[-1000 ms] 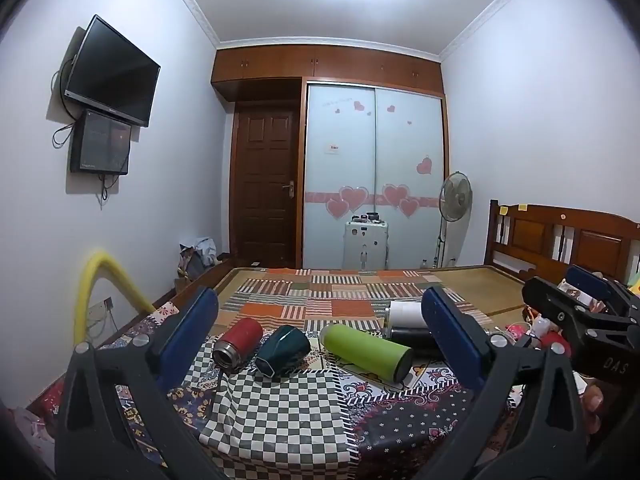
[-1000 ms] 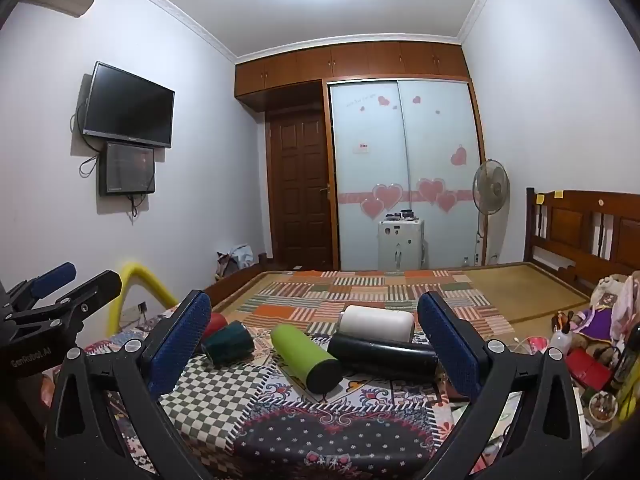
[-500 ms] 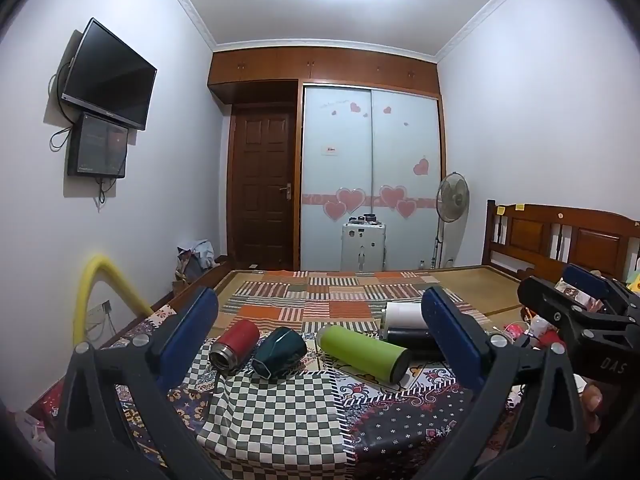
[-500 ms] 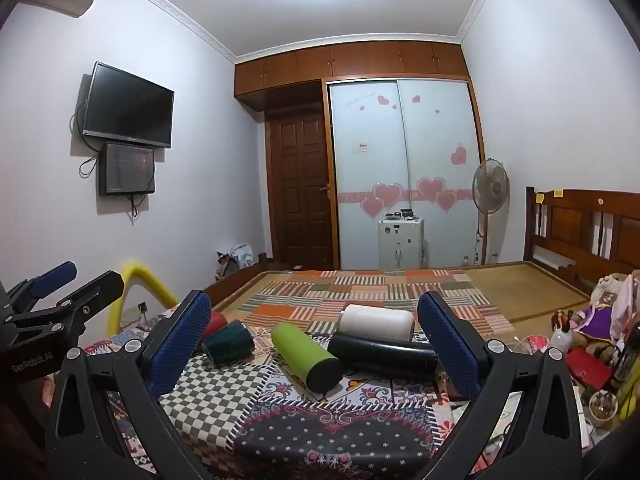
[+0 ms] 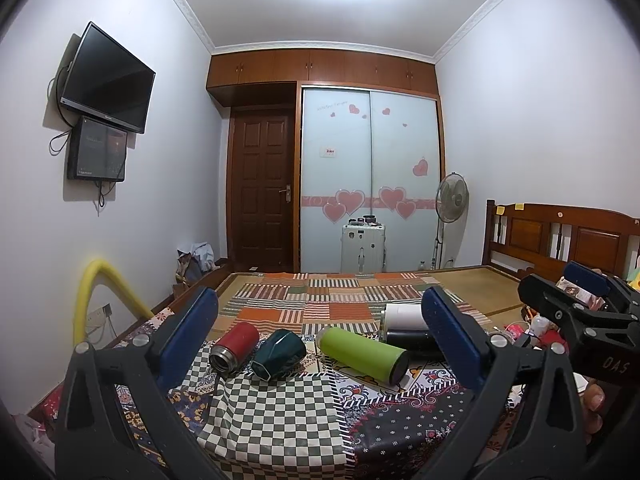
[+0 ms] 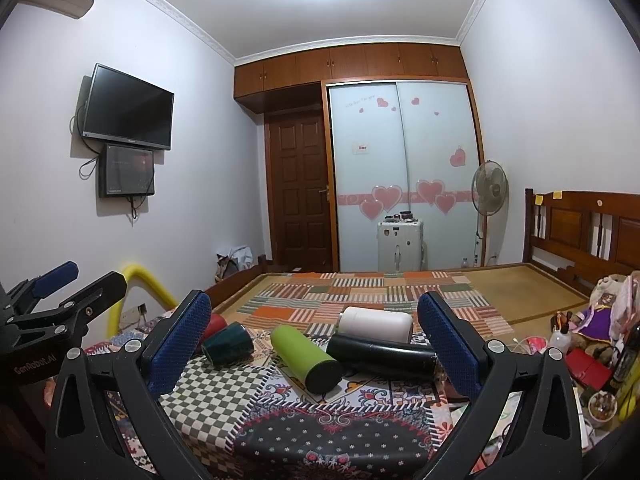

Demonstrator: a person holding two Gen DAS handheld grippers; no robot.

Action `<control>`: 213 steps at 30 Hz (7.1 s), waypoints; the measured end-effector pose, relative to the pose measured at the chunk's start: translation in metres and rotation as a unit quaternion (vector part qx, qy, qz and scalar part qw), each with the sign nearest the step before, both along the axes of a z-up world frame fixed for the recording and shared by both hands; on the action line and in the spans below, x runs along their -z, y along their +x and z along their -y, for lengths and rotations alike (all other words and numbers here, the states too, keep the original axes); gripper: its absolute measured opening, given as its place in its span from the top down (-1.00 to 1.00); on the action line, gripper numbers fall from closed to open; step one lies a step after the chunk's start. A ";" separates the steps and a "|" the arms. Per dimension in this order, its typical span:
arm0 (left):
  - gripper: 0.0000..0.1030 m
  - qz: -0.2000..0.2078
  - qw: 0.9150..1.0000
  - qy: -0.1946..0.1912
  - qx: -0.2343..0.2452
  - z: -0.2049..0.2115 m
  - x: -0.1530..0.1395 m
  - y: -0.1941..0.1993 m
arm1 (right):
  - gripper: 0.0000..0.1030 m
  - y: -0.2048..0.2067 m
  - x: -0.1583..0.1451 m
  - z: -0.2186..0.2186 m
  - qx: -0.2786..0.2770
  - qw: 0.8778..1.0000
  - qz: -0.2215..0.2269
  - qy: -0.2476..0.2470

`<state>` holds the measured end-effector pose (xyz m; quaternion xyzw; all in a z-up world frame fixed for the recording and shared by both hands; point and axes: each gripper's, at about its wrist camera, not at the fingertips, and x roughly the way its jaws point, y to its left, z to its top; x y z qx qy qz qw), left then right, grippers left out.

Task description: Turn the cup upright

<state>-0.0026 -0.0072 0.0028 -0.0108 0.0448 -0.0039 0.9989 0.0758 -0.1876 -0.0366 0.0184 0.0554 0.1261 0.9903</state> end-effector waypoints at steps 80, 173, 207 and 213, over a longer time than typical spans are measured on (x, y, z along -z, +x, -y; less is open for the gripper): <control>-1.00 -0.138 0.990 -0.029 -0.011 -0.069 0.106 0.153 | -0.71 0.224 0.075 -0.083 -0.167 0.918 -0.286 -0.218; -1.00 -0.209 0.978 -0.023 -0.014 -0.072 0.130 0.121 | -0.20 0.186 0.123 -0.125 -0.223 0.832 -0.440 -0.255; -1.00 -0.496 0.861 -0.083 0.084 0.034 0.159 0.268 | -0.50 0.120 0.069 0.041 -0.103 0.973 -0.190 -0.083; -0.73 -0.497 0.860 -0.056 0.102 0.040 0.160 0.287 | -0.50 0.121 0.074 0.047 -0.105 0.974 -0.185 -0.076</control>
